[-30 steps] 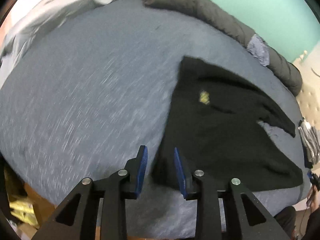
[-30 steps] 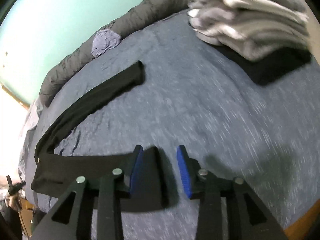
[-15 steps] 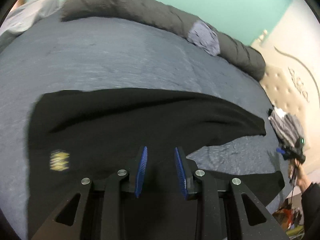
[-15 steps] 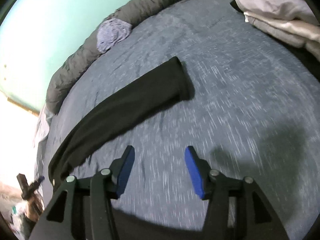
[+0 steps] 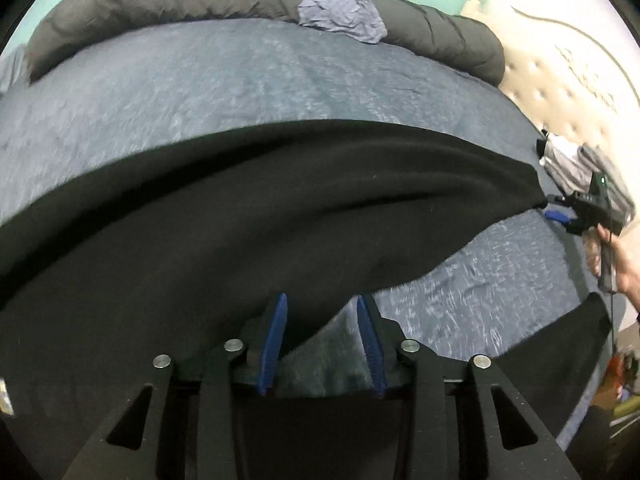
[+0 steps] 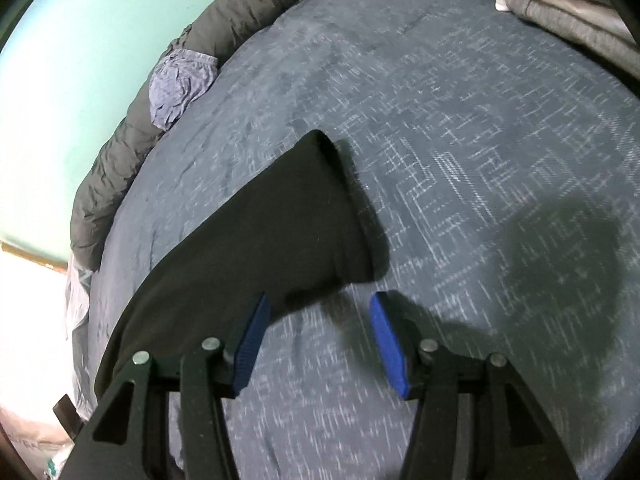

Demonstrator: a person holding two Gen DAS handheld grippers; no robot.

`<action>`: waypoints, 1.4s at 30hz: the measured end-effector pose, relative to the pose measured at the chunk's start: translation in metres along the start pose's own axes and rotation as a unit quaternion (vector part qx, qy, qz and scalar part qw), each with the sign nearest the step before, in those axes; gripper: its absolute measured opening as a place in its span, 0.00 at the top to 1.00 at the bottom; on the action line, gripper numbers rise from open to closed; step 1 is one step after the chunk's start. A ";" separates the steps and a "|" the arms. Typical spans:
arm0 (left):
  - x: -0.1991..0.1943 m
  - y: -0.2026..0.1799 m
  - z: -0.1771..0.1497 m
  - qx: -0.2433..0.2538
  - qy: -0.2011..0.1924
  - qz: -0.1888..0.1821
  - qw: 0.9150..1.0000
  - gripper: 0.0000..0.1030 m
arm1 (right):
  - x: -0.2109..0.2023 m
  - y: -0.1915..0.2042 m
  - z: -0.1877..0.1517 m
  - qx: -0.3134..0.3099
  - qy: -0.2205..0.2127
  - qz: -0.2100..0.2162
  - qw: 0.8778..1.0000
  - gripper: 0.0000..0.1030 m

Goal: Fold clothes

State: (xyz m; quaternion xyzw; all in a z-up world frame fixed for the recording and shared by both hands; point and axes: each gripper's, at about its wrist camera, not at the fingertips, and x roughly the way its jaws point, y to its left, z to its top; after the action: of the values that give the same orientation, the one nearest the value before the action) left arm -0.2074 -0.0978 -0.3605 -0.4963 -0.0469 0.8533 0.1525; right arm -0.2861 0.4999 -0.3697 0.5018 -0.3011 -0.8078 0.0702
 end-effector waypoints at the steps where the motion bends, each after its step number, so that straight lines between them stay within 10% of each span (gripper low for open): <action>1: 0.004 -0.003 0.002 0.006 0.004 0.004 1.000 0.58 | 0.003 0.000 0.001 0.001 0.000 0.003 1.000 0.48; 6: 0.022 -0.022 0.006 0.047 0.020 0.029 0.998 0.57 | 0.008 0.003 0.001 -0.003 -0.004 0.020 1.000 0.49; 10: 0.033 -0.028 0.003 0.077 0.033 0.040 0.996 0.58 | 0.006 0.007 0.002 -0.014 -0.017 0.029 0.999 0.82; 13: 0.037 -0.032 0.003 0.103 0.041 0.051 0.993 0.91 | 0.003 0.008 0.002 -0.023 -0.026 0.022 0.999 0.93; 15: 0.040 -0.034 0.003 0.120 0.046 0.059 0.990 0.94 | 0.000 0.008 0.003 -0.027 -0.034 0.025 0.999 0.95; 30: 0.003 -0.038 -0.009 0.156 0.084 -0.008 0.984 0.96 | -0.034 -0.014 -0.005 -0.022 -0.031 0.042 0.998 0.96; 42: -0.022 0.005 0.006 0.058 0.058 -0.026 0.996 0.87 | -0.050 -0.038 -0.008 -0.019 -0.040 0.009 0.999 0.80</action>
State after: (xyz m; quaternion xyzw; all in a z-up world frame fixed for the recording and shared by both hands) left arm -0.2029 -0.1087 -0.3401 -0.5336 -0.0019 0.8203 0.2057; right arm -0.2475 0.5478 -0.3551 0.4647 -0.2931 -0.8322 0.0752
